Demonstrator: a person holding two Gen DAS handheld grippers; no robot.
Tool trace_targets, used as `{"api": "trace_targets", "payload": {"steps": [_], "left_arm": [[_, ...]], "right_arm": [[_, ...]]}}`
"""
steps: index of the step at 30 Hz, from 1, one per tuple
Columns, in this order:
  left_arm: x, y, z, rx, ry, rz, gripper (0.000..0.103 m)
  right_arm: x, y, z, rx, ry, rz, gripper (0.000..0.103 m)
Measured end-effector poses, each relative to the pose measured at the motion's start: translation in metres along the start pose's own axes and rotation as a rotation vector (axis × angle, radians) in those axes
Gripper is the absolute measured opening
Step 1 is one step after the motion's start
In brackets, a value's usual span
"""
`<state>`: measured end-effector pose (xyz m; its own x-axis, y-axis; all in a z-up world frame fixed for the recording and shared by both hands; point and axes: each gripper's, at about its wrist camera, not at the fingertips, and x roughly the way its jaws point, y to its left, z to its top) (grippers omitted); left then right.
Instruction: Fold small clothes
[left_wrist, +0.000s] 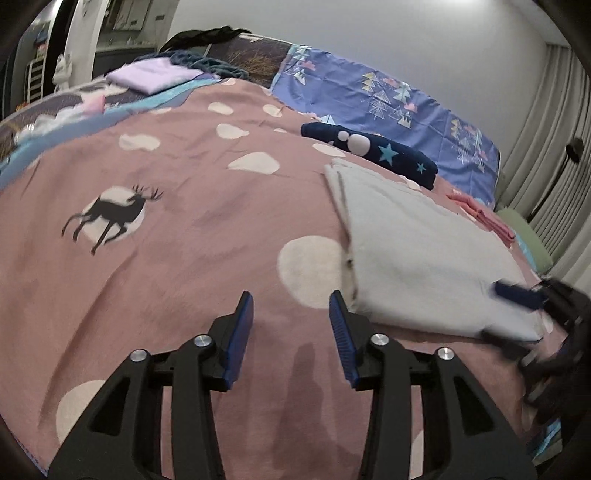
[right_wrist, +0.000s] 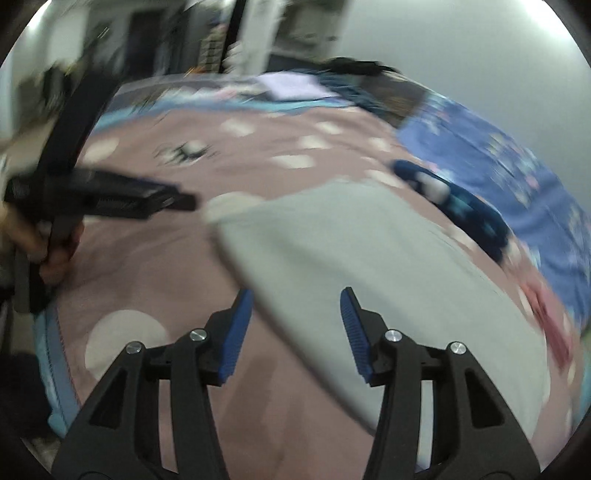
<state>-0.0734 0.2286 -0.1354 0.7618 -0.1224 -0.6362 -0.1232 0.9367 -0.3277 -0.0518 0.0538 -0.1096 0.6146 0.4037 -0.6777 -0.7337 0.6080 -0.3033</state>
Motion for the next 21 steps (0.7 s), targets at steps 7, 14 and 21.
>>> {"api": "trace_targets", "payload": {"steps": [7, 14, 21], "left_arm": [[0.01, 0.015, -0.007, -0.058, 0.032, -0.099, 0.055], [0.008, 0.027, -0.009, -0.131, 0.009, -0.175, 0.055], [0.007, 0.036, -0.011, -0.174, 0.001, -0.222, 0.055]], "right_arm": [[0.055, 0.049, 0.022, -0.185, 0.068, -0.161, 0.051], [0.077, 0.074, 0.036, -0.29, 0.04, -0.313, 0.052], [0.089, 0.07, 0.042, -0.272, 0.036, -0.318, 0.016]]}}
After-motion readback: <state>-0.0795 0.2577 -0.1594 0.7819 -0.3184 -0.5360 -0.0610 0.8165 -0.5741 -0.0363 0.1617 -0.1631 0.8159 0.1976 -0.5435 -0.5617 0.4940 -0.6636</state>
